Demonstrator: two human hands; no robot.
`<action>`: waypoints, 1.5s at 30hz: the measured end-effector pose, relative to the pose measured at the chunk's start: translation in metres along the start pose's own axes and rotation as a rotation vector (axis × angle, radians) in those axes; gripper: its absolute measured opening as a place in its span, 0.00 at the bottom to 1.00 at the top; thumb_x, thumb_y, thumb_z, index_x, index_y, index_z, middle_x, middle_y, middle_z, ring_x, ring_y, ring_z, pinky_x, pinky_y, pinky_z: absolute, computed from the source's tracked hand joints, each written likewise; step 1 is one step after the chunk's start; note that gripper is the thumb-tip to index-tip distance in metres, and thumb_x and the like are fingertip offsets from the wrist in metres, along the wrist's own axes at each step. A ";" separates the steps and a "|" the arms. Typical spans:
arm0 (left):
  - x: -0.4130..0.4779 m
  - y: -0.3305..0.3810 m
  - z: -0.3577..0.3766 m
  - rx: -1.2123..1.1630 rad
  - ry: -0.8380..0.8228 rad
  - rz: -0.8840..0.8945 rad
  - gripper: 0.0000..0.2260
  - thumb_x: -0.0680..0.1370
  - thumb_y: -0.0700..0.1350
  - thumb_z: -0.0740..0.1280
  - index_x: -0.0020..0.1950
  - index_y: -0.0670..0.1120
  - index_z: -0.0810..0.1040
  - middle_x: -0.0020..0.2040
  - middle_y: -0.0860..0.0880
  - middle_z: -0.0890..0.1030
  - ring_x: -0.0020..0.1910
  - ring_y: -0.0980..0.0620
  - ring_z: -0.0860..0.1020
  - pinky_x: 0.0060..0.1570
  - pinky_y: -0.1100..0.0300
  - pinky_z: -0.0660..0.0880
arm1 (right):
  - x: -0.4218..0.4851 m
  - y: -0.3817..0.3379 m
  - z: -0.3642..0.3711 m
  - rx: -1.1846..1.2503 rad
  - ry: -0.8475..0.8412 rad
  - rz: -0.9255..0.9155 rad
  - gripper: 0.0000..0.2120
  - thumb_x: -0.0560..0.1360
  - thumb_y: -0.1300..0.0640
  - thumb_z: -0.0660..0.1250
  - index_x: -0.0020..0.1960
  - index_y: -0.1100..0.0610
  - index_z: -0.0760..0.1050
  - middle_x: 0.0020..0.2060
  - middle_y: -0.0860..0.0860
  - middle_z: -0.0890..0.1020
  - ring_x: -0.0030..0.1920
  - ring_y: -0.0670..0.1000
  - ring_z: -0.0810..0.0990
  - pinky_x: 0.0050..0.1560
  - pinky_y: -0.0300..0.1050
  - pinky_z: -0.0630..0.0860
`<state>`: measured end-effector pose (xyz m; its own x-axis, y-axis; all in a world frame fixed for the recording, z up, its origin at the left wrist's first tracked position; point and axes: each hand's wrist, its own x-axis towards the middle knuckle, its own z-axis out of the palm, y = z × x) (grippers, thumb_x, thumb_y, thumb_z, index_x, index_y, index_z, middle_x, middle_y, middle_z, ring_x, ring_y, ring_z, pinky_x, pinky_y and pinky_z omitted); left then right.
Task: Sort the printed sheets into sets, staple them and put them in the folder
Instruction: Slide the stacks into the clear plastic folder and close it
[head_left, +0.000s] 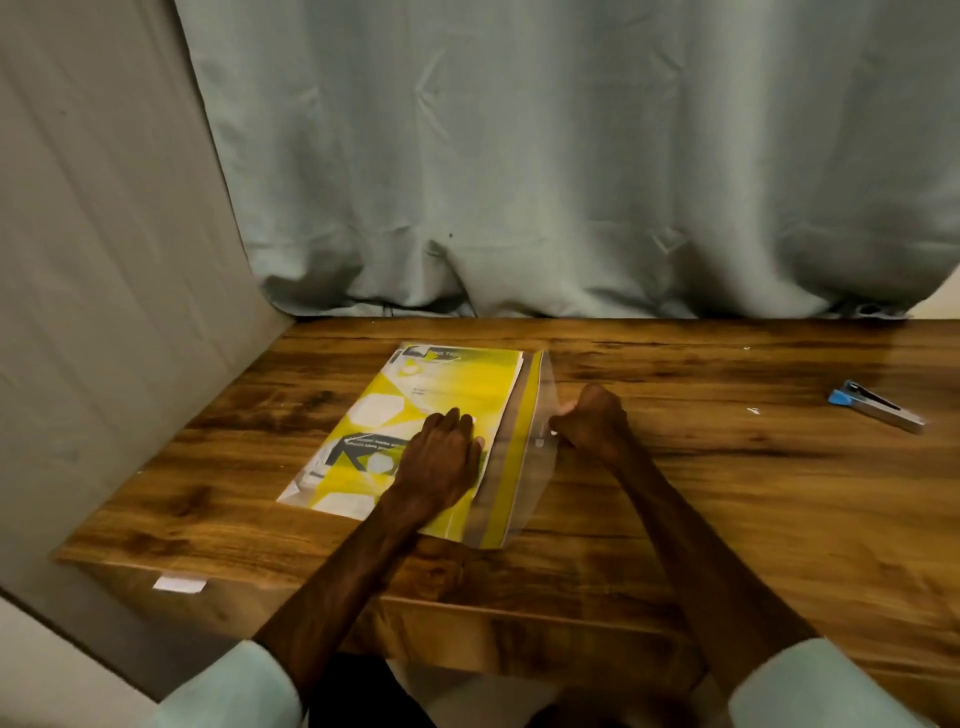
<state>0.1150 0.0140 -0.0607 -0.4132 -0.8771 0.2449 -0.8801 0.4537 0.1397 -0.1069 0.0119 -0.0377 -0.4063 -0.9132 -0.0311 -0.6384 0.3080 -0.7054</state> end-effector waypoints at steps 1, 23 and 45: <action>0.000 0.004 0.000 0.003 -0.011 -0.008 0.29 0.79 0.58 0.44 0.63 0.41 0.75 0.61 0.40 0.76 0.62 0.38 0.72 0.54 0.46 0.72 | 0.000 0.001 -0.002 0.052 -0.009 0.013 0.15 0.70 0.55 0.77 0.52 0.61 0.80 0.45 0.56 0.84 0.38 0.53 0.84 0.26 0.38 0.72; 0.022 0.148 0.040 -0.053 -0.085 0.138 0.53 0.66 0.81 0.48 0.77 0.43 0.63 0.80 0.44 0.60 0.75 0.40 0.59 0.71 0.43 0.61 | -0.010 0.062 -0.099 0.244 0.210 -0.200 0.05 0.69 0.62 0.78 0.41 0.54 0.85 0.37 0.50 0.87 0.37 0.50 0.86 0.45 0.54 0.84; 0.049 0.105 0.064 -0.517 0.207 0.211 0.17 0.73 0.58 0.73 0.56 0.49 0.82 0.59 0.50 0.81 0.59 0.45 0.74 0.55 0.49 0.71 | 0.001 0.069 -0.071 0.219 -0.091 -0.233 0.04 0.74 0.65 0.72 0.46 0.62 0.86 0.38 0.61 0.86 0.32 0.47 0.80 0.30 0.33 0.73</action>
<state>-0.0122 0.0086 -0.0959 -0.4672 -0.7340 0.4929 -0.5342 0.6786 0.5042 -0.1979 0.0508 -0.0364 -0.1989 -0.9756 0.0928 -0.5476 0.0321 -0.8361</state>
